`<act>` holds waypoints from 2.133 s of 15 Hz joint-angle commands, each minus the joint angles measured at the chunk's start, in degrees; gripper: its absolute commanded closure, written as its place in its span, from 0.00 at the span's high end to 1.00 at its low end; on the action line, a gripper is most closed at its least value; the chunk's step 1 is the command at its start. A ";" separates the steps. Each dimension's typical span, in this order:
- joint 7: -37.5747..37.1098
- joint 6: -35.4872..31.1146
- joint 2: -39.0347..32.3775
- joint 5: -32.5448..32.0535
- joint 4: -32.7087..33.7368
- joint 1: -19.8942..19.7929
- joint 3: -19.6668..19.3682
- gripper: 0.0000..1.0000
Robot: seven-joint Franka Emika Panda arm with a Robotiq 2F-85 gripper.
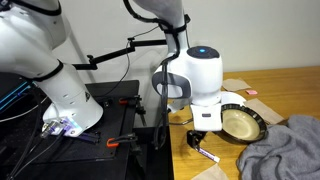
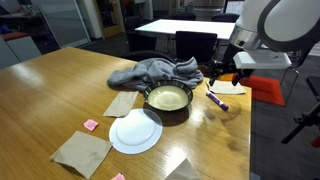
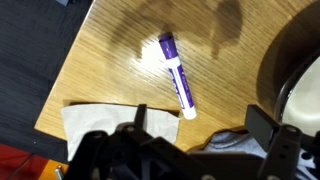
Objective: Put the marker inside the bowl
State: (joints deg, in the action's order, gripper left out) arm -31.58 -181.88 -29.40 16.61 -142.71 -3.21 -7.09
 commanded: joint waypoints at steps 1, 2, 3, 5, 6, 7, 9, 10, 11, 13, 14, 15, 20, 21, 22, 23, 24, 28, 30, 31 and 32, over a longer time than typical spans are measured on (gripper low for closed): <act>2.09 2.20 -0.62 1.84 1.21 1.80 -2.56 1.00; 2.35 2.64 -1.09 1.65 1.63 1.58 -2.62 1.00; 2.56 3.08 -1.60 1.47 2.12 1.61 -2.81 1.00; 3.56 2.66 -2.98 1.44 3.09 1.19 -2.40 1.00; 3.85 2.49 -3.75 1.44 3.70 0.73 -1.86 1.00; 4.24 2.44 -4.33 1.38 4.16 0.54 -1.61 1.00; 4.94 1.87 -5.84 1.38 5.38 0.21 -1.08 1.00; 5.39 1.77 -6.58 1.33 6.06 -0.10 -0.72 1.00; 5.67 1.67 -7.22 1.38 6.58 -0.37 -0.37 1.00; 5.70 2.37 -8.44 1.51 7.80 -0.79 0.18 1.00; 5.69 2.47 -9.09 1.55 8.29 -0.96 0.43 1.00; 5.66 2.76 -9.57 1.57 8.71 -0.95 0.45 1.00; 5.59 3.27 -11.78 1.61 10.36 -0.85 0.38 1.00; 5.63 3.36 -12.19 1.58 10.74 -0.91 0.44 1.00; 5.56 3.48 -12.58 1.60 11.08 -0.74 0.37 1.00; 5.58 3.68 -12.89 1.58 11.41 -0.72 0.37 0.93; 5.61 3.84 -13.21 1.55 11.73 -0.73 0.39 0.87; 5.56 5.22 -14.55 1.48 13.12 -0.56 0.29 0.49; 5.51 5.79 -15.01 1.47 13.59 -0.44 0.16 0.29; 5.48 5.68 -15.19 1.48 13.74 -0.31 0.09 0.20; 5.44 5.62 -14.72 1.48 13.52 -0.04 0.00 0.14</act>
State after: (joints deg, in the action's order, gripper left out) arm -28.24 -178.23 -44.10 16.73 -130.14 -3.22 -7.22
